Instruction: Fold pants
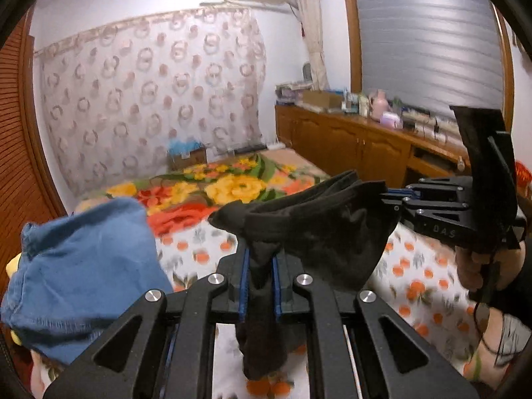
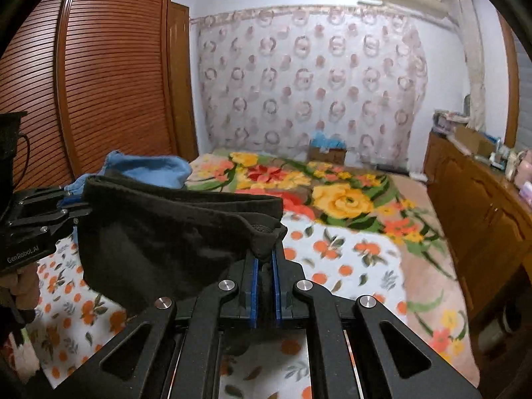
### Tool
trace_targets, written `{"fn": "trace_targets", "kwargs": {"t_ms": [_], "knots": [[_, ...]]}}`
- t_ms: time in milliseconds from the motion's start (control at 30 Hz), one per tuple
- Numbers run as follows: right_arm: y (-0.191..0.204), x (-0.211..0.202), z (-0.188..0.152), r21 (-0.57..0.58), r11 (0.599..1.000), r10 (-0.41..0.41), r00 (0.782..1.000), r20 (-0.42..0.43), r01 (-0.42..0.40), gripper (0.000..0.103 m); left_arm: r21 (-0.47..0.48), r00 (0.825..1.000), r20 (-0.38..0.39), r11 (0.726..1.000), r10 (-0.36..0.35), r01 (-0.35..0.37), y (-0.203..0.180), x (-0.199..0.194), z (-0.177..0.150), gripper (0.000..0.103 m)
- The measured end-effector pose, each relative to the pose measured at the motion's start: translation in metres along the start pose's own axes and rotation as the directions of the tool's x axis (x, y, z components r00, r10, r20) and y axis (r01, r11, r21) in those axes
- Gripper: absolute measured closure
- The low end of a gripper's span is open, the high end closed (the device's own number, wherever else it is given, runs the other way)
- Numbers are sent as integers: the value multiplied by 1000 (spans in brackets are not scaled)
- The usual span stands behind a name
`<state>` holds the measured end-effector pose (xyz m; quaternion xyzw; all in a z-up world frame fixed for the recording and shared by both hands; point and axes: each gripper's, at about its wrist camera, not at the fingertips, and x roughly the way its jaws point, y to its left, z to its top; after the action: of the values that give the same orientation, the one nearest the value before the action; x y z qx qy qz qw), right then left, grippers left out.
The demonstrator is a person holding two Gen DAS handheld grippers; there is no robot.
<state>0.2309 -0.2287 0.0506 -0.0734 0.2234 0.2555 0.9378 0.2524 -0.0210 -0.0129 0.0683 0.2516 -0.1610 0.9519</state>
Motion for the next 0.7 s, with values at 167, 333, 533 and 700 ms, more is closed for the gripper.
{"fn": "trace_targets", "kwargs": {"t_ms": [167,333,533,700], "knots": [[13,-19,-57,-1,999,40,995,-95,-40,96,14,995,-88,999,-49,50,-17,-14,-54,91],[20,-42,-91,38,997,72,986,-147,-67,96,-5,990,-115,997,-83,83,-37,-35,-84,90],[19,-64,-107,55,996,78,981,-175,-70,96,-14,985,-138,995,-105,104,-54,-55,-102,90],[27,-83,-122,57,996,81,976,-204,-70,96,-22,979,-167,994,-114,111,-63,-66,-117,89]]}}
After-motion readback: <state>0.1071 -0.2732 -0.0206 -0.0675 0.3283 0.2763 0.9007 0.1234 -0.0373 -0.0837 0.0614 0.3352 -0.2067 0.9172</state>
